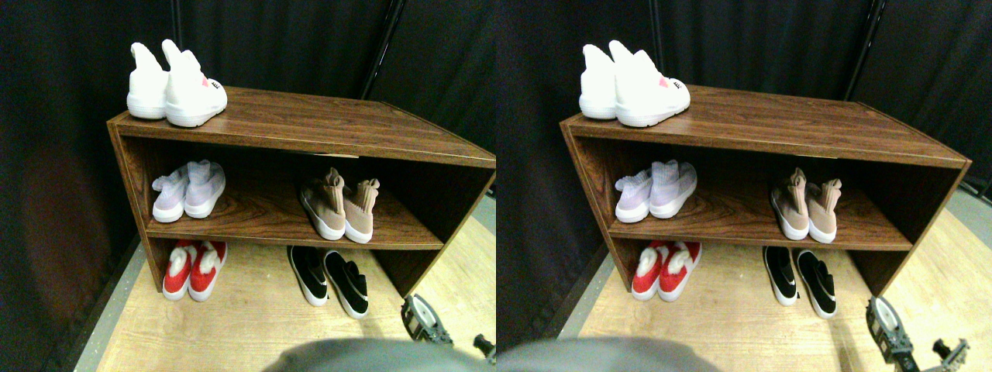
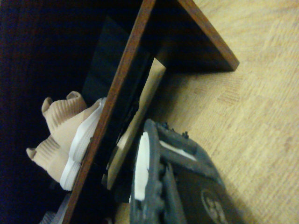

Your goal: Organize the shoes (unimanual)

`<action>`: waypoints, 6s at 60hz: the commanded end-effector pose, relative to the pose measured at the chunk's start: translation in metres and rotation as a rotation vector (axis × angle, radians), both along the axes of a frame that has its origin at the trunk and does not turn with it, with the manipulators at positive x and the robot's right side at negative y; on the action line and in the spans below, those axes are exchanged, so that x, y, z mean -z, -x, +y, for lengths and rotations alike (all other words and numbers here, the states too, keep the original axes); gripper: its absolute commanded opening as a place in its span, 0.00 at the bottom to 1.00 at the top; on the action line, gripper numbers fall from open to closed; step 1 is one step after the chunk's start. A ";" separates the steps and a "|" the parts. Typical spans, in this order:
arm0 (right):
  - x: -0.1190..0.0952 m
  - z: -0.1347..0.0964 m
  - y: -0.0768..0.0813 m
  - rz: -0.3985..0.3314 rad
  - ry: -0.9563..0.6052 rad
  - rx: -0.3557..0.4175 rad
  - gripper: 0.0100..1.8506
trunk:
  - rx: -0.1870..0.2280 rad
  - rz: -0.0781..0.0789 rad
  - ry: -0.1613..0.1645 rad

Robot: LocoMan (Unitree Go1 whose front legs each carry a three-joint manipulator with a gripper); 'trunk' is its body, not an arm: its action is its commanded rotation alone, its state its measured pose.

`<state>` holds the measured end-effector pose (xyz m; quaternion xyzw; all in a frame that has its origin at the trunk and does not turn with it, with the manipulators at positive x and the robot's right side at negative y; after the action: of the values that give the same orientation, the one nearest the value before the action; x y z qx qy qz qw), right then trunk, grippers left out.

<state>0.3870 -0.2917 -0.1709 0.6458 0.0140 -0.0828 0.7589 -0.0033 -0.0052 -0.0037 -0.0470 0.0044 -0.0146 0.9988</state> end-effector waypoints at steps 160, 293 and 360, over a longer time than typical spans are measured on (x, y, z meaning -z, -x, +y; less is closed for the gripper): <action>0.058 0.010 -0.099 0.100 -0.197 0.156 0.03 | -0.066 0.008 0.054; -0.099 0.048 0.016 -0.230 0.099 -0.250 0.03 | -0.008 -0.069 0.035; -0.104 0.048 0.022 -0.241 0.145 -0.226 0.03 | 0.010 -0.061 0.026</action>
<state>0.3661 -0.2482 -0.0751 0.5972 0.0076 0.0667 0.7992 -0.0007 -0.0037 -0.0047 -0.0517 -0.0276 -0.0203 0.9981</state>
